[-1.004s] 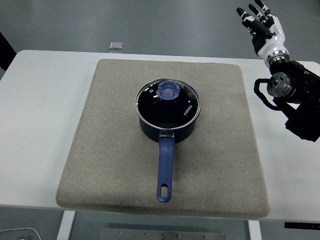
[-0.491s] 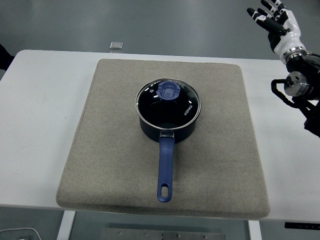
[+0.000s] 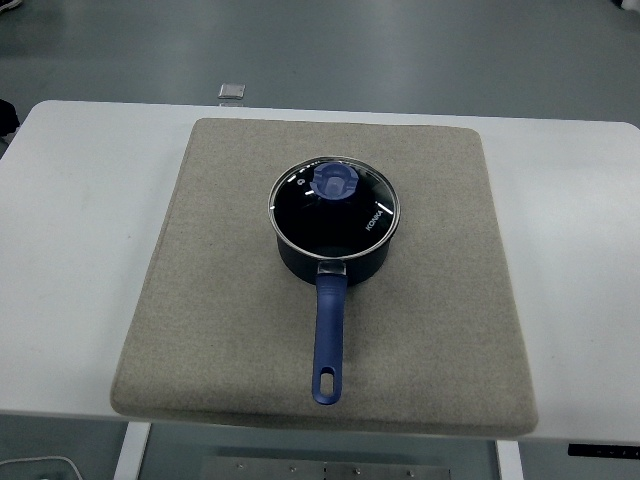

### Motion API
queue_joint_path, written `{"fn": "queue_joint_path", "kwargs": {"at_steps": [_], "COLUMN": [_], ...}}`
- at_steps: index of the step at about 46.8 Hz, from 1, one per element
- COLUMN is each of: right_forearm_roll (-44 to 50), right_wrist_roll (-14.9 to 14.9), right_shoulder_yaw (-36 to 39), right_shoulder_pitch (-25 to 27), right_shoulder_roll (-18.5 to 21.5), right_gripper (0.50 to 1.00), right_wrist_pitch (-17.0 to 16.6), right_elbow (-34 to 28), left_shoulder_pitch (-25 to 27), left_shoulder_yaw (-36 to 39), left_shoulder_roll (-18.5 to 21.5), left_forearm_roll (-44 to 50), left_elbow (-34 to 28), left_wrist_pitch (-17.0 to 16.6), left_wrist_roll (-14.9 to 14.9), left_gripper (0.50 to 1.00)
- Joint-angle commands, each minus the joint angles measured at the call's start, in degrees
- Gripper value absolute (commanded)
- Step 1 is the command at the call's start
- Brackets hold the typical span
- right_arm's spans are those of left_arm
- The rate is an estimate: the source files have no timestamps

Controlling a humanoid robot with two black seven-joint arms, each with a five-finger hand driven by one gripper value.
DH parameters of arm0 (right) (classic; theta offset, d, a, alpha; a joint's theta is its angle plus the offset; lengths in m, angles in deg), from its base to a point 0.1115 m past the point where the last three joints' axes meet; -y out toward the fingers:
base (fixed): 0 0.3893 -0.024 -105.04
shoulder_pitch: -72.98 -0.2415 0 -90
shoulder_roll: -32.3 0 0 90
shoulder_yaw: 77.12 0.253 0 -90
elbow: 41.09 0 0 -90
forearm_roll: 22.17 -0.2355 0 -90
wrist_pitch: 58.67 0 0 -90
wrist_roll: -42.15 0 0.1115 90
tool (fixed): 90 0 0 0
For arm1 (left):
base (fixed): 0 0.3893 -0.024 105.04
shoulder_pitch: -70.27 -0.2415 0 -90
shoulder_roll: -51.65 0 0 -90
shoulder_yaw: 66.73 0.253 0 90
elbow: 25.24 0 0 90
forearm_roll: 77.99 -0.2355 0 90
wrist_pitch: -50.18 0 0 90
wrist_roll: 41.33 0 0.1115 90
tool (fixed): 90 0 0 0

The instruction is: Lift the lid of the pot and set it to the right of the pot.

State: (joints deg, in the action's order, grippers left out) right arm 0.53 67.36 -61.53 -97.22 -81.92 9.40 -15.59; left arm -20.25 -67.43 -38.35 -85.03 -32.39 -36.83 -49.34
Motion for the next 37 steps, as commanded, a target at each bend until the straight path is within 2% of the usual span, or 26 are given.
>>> {"fn": "queue_joint_path", "kwargs": {"at_steps": [1, 6, 10, 18, 37], "right_forearm_roll": [4.8, 13.0, 17.8, 20.4, 21.6], "right_wrist_roll": [2.2, 7.0, 9.8, 9.8, 9.8], "right_shoulder_yaw": [-0.2, -0.5, -0.5, -0.4, -1.1], "right_shoulder_pitch": [-4.1, -8.9, -11.6, -14.7, -15.0], "right_shoulder_roll": [-1.3, -2.0, -2.9, -2.8, -2.9], "right_gripper": [0.903, 0.903, 0.901, 0.901, 0.901], "right_wrist_pitch": [-5.3, -9.2, -9.9, -9.9, -9.5], "right_elbow": [0.1, 1.8, 4.6, 7.8, 13.4], "left_shoulder_pitch": [0.0, 0.0, 0.0, 0.0, 0.0], "left_shoulder_yaw": [0.0, 0.0, 0.0, 0.0, 0.0], "left_shoulder_roll": [0.0, 0.0, 0.0, 0.0, 0.0], "left_forearm_roll": [0.0, 0.0, 0.0, 0.0, 0.0], "left_elbow": [0.0, -0.1, 0.0, 0.0, 0.0], "left_wrist_pitch": [0.0, 0.0, 0.0, 0.0, 0.0], "left_wrist_roll": [0.0, 0.0, 0.0, -0.1, 0.0], "left_gripper": [1.0, 1.0, 1.0, 1.0, 1.0]}}
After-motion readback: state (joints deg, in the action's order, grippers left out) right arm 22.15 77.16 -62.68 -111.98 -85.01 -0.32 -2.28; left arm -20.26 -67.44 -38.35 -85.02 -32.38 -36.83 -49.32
